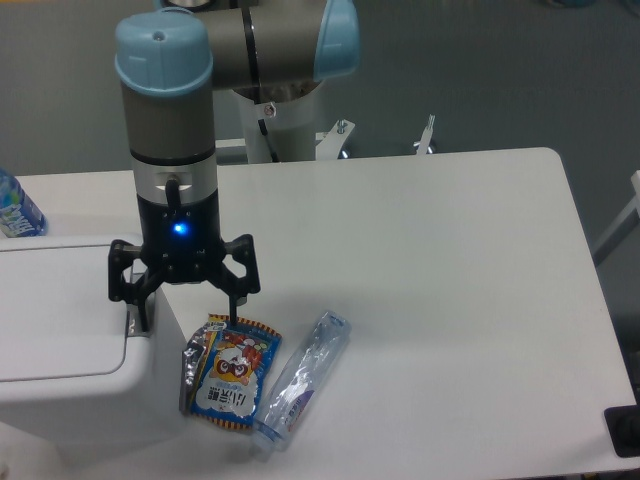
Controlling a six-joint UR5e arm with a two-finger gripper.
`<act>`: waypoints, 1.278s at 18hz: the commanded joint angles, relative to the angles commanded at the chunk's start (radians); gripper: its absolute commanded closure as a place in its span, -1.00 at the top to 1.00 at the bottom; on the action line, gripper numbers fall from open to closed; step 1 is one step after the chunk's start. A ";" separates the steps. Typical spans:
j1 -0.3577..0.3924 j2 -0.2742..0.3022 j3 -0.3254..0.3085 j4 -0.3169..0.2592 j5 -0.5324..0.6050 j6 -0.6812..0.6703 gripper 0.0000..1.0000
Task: Open the trash can
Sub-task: 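Hook the gripper finger under the lid edge and lift it open, then hold the gripper beside the raised lid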
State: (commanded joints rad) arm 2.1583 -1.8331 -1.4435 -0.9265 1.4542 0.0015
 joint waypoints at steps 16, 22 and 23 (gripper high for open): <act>0.000 -0.008 0.008 0.002 0.003 0.002 1.00; 0.041 0.005 0.049 0.000 -0.005 -0.002 1.00; 0.058 0.006 0.049 -0.002 -0.006 -0.002 1.00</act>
State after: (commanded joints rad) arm 2.2164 -1.8270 -1.3944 -0.9280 1.4481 0.0000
